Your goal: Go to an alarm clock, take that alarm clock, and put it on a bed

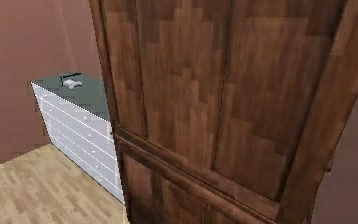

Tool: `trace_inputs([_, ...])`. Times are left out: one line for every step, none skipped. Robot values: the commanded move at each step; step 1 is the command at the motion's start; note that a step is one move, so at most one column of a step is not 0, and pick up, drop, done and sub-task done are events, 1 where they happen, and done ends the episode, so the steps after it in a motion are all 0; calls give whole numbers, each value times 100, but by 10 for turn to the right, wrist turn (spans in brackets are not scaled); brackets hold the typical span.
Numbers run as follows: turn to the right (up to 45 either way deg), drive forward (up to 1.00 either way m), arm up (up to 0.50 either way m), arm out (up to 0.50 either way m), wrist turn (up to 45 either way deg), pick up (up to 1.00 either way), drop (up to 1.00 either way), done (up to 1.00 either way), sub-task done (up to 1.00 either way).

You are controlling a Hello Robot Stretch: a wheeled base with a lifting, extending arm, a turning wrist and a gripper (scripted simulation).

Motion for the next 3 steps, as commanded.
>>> trace_inputs([0,0,-40,0,0,0,0,0,0])
trace_inputs([0,0,-32,0,0,0,0,0,0])
trace_inputs([0,0,0,0,0,0,100,0,0])
